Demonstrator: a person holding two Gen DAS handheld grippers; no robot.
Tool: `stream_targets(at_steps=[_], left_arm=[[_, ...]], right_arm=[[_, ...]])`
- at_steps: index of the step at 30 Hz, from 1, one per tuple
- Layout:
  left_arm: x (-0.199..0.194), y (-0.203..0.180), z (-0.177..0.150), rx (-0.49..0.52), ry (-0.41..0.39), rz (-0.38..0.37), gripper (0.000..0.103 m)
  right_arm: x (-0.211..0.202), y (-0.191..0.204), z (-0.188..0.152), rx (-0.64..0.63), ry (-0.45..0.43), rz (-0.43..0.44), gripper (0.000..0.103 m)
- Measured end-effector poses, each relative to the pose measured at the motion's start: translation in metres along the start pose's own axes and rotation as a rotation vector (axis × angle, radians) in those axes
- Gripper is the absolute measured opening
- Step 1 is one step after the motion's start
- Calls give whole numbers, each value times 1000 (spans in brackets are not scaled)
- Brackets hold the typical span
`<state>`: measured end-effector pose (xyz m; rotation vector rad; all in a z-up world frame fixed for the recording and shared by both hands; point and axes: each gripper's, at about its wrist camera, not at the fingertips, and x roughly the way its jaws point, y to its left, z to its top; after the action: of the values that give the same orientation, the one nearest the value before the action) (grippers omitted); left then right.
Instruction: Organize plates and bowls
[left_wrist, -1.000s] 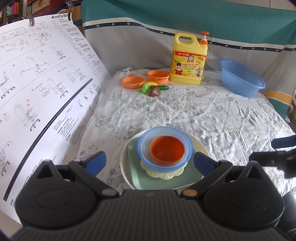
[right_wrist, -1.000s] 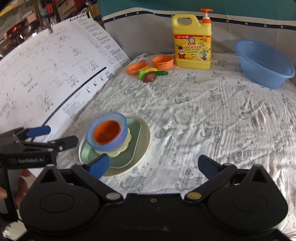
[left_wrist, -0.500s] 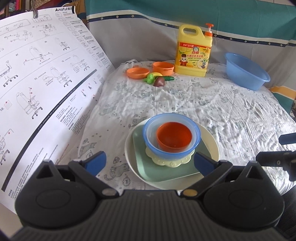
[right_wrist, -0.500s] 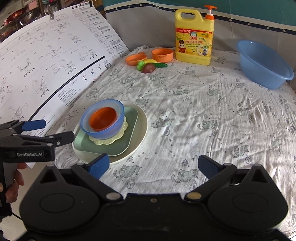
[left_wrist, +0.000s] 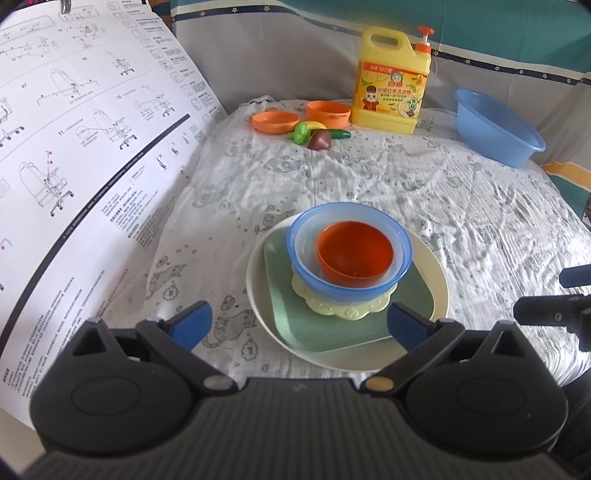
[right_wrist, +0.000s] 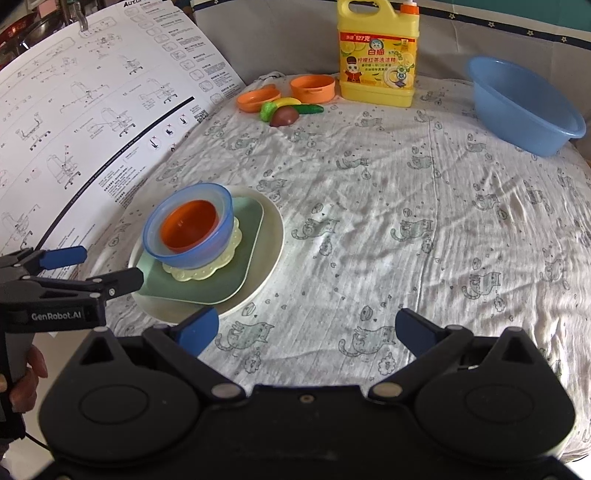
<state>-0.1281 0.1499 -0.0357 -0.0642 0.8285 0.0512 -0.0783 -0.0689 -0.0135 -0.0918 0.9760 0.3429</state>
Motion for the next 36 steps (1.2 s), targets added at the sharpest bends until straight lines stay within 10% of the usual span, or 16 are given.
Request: stream_targets(at_steps=[36], left_arm=[[16,-1,0,1,34,-17,103]], right_arm=[[16,-1,5,-14,23,4,103]])
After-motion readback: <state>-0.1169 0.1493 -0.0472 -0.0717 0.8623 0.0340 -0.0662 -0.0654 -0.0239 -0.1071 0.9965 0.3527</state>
